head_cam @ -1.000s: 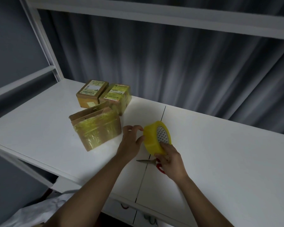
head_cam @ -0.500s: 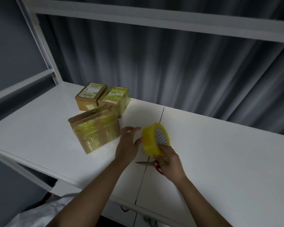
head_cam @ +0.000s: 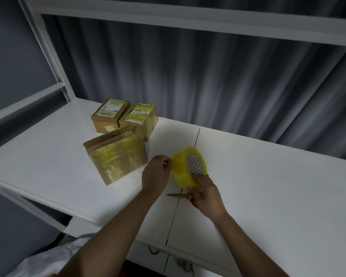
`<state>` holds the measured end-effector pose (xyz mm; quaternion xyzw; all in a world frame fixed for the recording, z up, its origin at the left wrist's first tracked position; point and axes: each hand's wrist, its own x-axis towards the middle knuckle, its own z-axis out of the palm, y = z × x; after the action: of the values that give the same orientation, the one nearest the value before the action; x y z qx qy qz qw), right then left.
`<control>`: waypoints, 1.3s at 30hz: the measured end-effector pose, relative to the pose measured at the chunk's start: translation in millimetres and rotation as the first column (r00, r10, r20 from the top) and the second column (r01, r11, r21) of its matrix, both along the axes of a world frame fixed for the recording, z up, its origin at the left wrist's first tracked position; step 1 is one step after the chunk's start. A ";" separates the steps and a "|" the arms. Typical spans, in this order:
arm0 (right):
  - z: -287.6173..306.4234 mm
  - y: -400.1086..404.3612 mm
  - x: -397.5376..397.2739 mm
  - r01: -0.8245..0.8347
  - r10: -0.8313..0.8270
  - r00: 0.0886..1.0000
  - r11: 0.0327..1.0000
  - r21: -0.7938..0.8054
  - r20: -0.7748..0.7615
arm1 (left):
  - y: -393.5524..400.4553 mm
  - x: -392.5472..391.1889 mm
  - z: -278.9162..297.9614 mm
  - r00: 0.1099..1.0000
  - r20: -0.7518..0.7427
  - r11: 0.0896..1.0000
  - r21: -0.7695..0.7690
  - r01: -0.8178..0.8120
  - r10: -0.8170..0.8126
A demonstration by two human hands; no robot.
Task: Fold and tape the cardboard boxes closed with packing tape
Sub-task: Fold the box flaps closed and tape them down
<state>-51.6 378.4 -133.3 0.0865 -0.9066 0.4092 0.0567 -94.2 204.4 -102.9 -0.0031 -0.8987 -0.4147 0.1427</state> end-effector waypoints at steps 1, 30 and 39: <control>-0.6 -0.7 0.0 0.003 -0.003 1.000 1.000 -0.007 0.006 | 2.1 0.0 1.6 1.000 -0.011 0.999 -0.053 -0.006 0.006; 4.4 -4.2 -9.6 -0.068 0.084 0.994 0.973 0.221 -0.064 | -20.7 -10.8 5.4 0.960 0.192 0.961 0.226 0.159 -0.204; 16.8 -7.2 -31.9 -0.035 0.062 0.997 0.906 0.423 -0.052 | -19.6 7.9 -3.5 0.994 -0.039 0.986 -0.134 0.101 -0.107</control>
<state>-83.5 371.2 -116.5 0.1322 -0.9688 0.2023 0.0555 -86.3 184.8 -106.4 -0.0688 -0.9193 -0.3610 0.1409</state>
